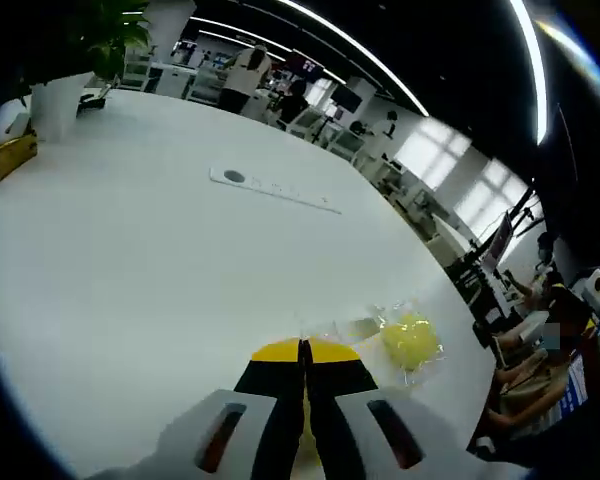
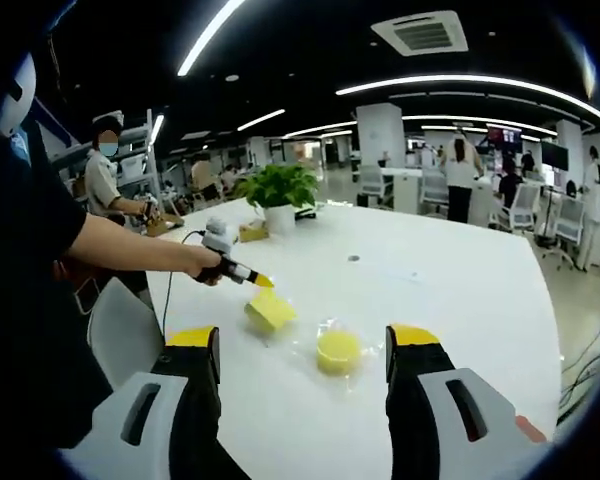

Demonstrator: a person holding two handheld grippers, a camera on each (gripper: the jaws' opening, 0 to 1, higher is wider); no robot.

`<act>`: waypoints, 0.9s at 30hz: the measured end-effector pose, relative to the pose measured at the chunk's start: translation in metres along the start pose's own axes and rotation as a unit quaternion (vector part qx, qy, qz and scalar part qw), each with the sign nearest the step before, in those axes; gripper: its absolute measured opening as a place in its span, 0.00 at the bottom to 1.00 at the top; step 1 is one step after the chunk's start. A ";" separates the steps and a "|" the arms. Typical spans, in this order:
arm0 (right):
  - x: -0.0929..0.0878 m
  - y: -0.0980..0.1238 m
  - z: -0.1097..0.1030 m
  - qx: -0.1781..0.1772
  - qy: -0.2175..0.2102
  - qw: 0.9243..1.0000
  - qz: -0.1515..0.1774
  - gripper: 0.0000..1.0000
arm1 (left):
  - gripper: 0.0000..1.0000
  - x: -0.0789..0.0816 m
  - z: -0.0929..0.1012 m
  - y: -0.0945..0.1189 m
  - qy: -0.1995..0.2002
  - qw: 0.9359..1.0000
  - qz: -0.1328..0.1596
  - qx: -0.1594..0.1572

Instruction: Compare the silicone blocks by pressing each to a similar depth, holding the contact briefly, and releasing to observe deformation and rebound differences across the visible hardness samples.

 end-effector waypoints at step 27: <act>-0.008 -0.002 -0.014 -0.002 -0.004 1.000 -0.019 0.59 | 0.08 -0.004 -0.024 0.008 -0.017 1.000 0.022 0.003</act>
Point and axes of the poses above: the point that each gripper's makers call its tool centre point, and the gripper's own axes: y roughly backward along the fingers, z roughly to its right, x roughly out of its top, the point moved 8 cm from there along y, roughly backward along the fingers, and after that the axes turned 13 degrees about x, right-handed, at the moved point
